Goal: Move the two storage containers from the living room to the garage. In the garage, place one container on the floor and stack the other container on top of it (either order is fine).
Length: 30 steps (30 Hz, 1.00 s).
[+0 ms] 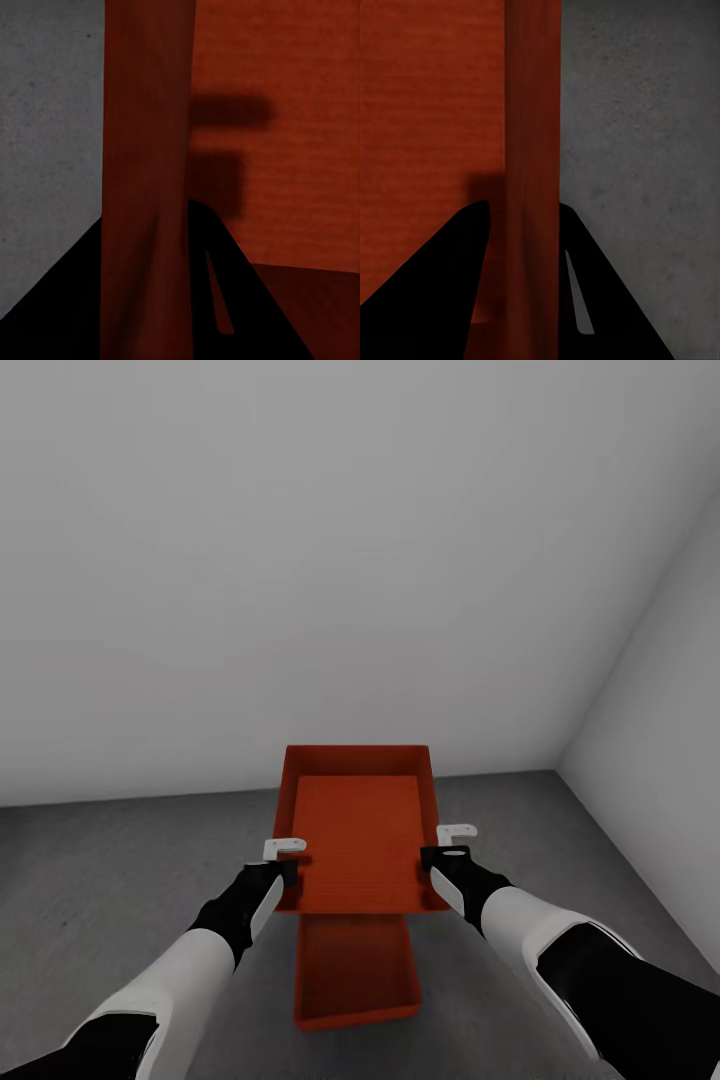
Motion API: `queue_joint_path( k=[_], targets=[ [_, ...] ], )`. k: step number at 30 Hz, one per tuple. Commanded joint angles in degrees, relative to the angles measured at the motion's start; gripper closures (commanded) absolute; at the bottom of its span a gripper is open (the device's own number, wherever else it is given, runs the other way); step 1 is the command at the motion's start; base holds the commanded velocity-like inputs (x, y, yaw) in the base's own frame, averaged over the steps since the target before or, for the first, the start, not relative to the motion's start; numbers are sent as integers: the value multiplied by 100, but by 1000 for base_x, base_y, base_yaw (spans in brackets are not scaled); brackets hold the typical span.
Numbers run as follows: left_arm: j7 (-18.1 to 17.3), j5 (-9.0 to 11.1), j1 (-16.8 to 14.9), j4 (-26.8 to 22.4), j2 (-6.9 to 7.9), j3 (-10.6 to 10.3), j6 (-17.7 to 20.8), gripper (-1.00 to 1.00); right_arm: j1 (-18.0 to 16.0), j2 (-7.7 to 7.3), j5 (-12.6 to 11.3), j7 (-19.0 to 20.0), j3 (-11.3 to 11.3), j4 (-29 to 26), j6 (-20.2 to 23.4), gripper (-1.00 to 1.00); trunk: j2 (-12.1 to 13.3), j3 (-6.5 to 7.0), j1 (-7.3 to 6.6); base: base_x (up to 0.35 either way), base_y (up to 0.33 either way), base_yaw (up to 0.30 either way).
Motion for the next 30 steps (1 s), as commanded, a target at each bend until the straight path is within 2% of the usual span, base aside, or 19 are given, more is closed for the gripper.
queue_joint_path(
  k=[1,30],
  targets=[
    [31,-1,-6,-122,-10,-3,25,100,1,0,-123,-26,311,6,39,100,-12,-20,3,0,0,0],
    [24,-1,-6,-122,-10,-2,25,100,-1,0,-123,-26,311,6,39,100,-12,-285,3,0,0,0]
  ],
)
